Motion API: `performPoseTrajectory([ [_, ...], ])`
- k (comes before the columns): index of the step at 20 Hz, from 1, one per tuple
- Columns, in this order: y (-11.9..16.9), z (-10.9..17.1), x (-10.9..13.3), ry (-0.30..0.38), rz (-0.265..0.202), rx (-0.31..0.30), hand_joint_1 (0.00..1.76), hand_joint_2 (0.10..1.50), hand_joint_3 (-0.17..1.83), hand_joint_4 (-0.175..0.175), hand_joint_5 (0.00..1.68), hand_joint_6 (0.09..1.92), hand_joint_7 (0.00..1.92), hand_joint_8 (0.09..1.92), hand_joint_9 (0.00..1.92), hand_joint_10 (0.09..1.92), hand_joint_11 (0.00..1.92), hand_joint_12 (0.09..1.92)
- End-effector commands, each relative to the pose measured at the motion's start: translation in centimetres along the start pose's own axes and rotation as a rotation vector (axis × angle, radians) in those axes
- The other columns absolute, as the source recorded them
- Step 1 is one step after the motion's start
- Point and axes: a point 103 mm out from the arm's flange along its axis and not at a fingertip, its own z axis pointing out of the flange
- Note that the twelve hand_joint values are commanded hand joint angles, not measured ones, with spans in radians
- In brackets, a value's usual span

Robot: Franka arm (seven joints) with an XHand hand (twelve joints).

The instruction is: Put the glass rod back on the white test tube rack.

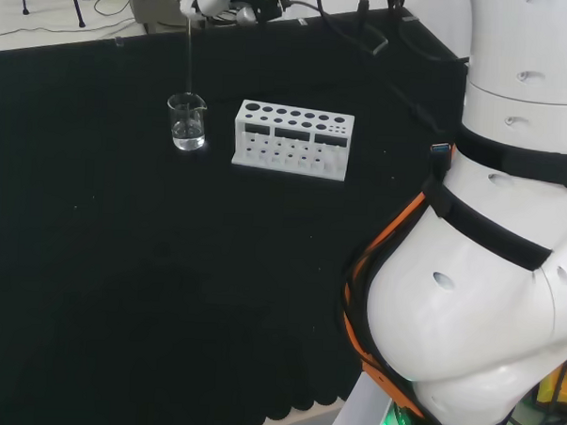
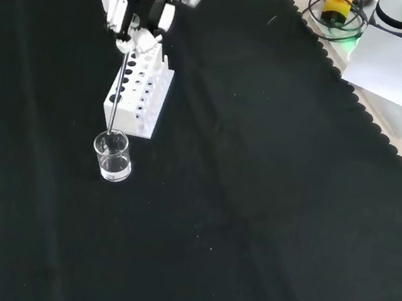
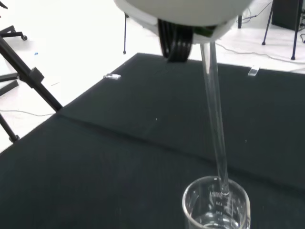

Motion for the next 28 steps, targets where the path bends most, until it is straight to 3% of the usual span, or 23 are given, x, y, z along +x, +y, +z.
performPoseTrajectory([
  [1,-0.7,-0.7,0.2,-0.002,0.012,-0.004,1.31,0.69,0.70,-0.175,1.17,0.59,1.20,1.12,1.72,0.86,1.72,0.85],
  [11,-2.3,-2.4,-1.4,-0.012,0.047,-0.033,1.31,0.69,0.70,-0.175,1.17,0.58,1.20,1.12,1.72,0.86,1.71,0.85],
  [28,-4.7,-2.9,-5.1,-0.024,0.124,-0.026,1.31,0.69,0.70,-0.175,1.18,0.57,1.20,1.12,1.72,0.87,1.71,0.85],
])
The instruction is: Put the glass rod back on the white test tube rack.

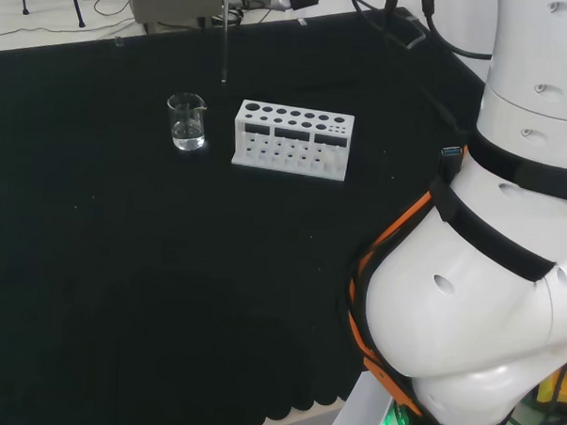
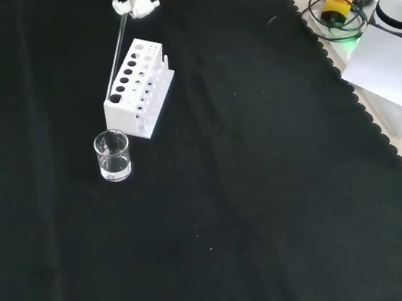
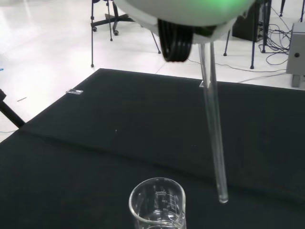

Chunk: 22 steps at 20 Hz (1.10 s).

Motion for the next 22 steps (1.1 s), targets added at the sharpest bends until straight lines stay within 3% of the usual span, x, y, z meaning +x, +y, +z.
performPoseTrajectory([
  [1,-0.8,0.1,-1.4,-0.001,0.026,0.004,1.31,0.69,0.70,-0.175,1.18,0.57,1.20,1.12,1.72,0.87,1.71,0.85],
  [22,-5.7,-0.8,-7.8,-0.014,0.145,0.019,1.31,0.69,0.70,-0.175,1.18,0.57,1.20,1.12,1.72,0.87,1.71,0.86],
])
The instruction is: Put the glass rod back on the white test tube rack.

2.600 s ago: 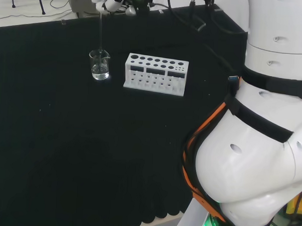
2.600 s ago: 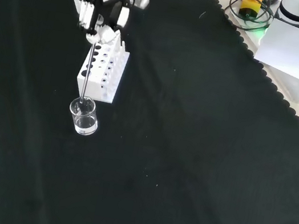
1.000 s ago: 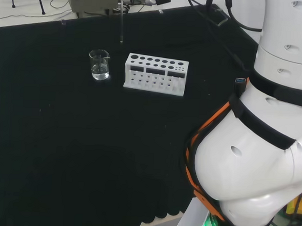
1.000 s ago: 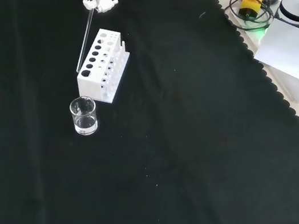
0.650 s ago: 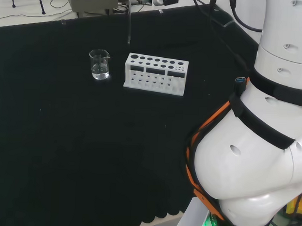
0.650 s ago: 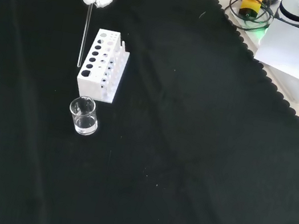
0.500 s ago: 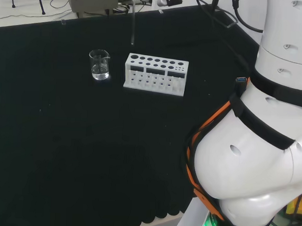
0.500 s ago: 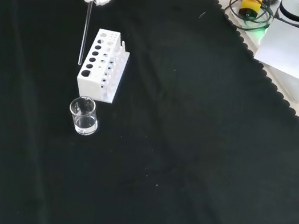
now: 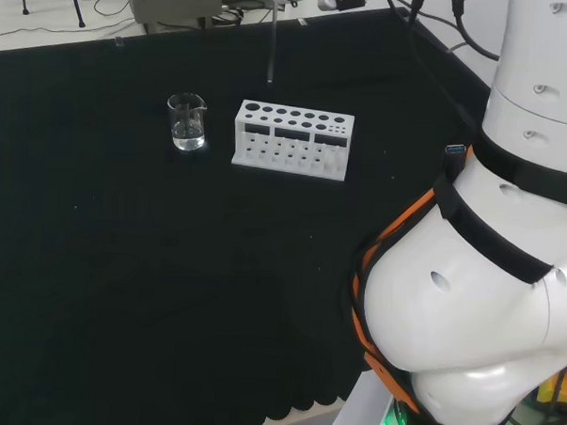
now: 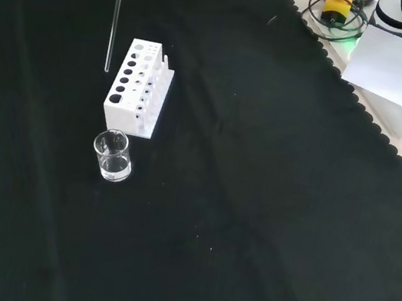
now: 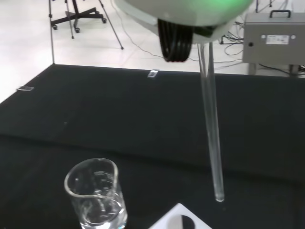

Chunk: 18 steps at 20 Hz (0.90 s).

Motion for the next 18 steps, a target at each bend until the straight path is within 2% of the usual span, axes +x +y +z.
performPoseTrajectory([
  [1,-1.3,-0.1,-1.6,-0.002,0.031,0.003,1.31,0.68,0.70,-0.175,1.18,0.57,1.20,1.12,1.72,0.87,1.71,0.86],
  [8,-2.7,0.0,-2.1,-0.007,0.050,-0.008,1.31,0.68,0.70,-0.175,1.18,0.57,1.20,1.12,1.72,0.87,1.71,0.86],
  [18,-4.3,-0.2,-2.2,-0.010,0.048,-0.021,1.31,0.68,0.71,-0.175,1.18,0.57,1.20,1.11,1.72,0.87,1.71,0.87],
])
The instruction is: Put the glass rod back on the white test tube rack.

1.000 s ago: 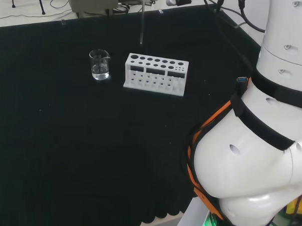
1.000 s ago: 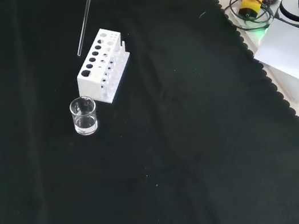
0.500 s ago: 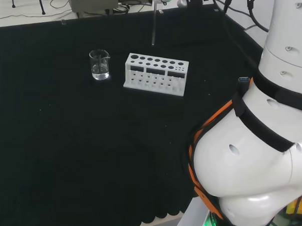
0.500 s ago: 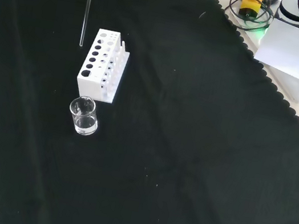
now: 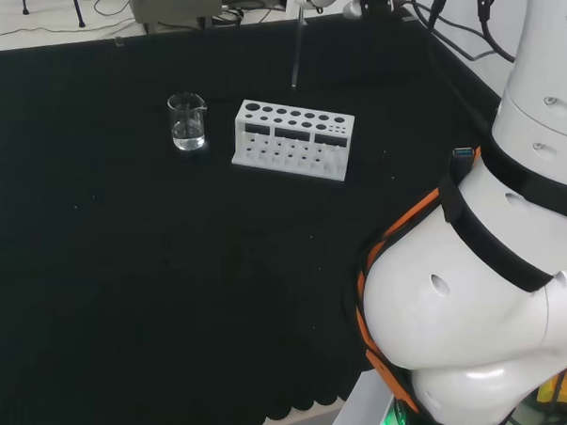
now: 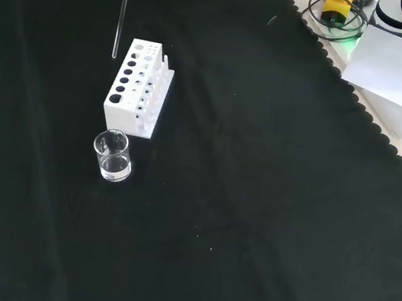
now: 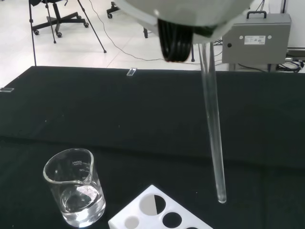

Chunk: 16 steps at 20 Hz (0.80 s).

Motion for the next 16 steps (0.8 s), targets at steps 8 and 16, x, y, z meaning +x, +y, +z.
performPoseTrajectory([
  [8,-2.0,-0.2,0.1,-0.001,0.002,-0.019,1.31,0.68,0.71,-0.175,1.18,0.57,1.20,1.11,1.72,0.87,1.71,0.87],
  [16,-2.7,-0.9,0.5,0.000,-0.006,-0.033,1.31,0.68,0.72,-0.175,1.18,0.57,1.20,1.11,1.72,0.87,1.71,0.87],
])
